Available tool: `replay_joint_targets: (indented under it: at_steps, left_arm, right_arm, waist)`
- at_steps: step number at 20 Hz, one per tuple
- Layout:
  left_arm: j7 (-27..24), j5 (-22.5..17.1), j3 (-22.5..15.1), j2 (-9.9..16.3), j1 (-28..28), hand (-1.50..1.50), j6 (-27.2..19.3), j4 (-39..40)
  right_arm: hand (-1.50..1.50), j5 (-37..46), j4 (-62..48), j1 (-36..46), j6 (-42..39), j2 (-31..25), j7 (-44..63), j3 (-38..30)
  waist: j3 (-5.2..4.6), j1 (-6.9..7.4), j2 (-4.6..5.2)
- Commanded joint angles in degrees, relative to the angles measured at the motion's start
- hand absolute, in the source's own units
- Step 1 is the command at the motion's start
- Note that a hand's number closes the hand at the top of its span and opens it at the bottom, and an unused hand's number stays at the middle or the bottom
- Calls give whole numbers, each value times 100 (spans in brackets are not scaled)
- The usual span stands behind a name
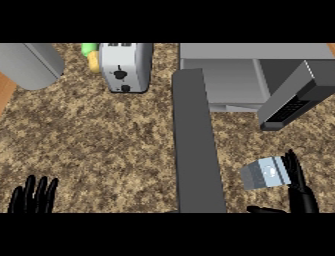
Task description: Pick up the milk, place it into the microwave and close the microwave
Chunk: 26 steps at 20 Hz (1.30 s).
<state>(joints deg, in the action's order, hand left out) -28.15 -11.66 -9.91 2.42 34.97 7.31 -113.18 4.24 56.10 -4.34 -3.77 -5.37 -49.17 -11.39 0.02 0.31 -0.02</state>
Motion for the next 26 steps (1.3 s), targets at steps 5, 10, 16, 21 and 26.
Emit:
replay_joint_targets:
  at_steps: [5, 10, 16, 21, 26]
  left_arm:
    - [-221, 61, -129, 74, 478, -150, 62, -176]
    - [-349, 2, 13, 119, 287, -150, 134, 149]
    - [-147, 31, -236, 20, 542, -150, 24, -216]
    - [-631, -191, 120, 256, 523, -150, 453, 238]
    - [-122, -129, 27, 149, 307, -150, 111, -203]
  right_arm:
    - [-150, 73, -997, 537, 0, 35, -663, 50]
    - [-150, -17, -1098, 799, -24, 113, -512, 86]
    - [-150, -134, -995, 795, 194, 90, -284, 21]
    - [150, 78, -1606, 1260, 1024, -55, -752, -274]
    - [150, 102, -1910, 1721, 1219, -38, -868, -296]
  waist:
    - [1, 15, 0]
    - [-1, 13, 1]
    - [-2, -1, -3]
    - [0, 34, 3]
    - [2, 16, 8]
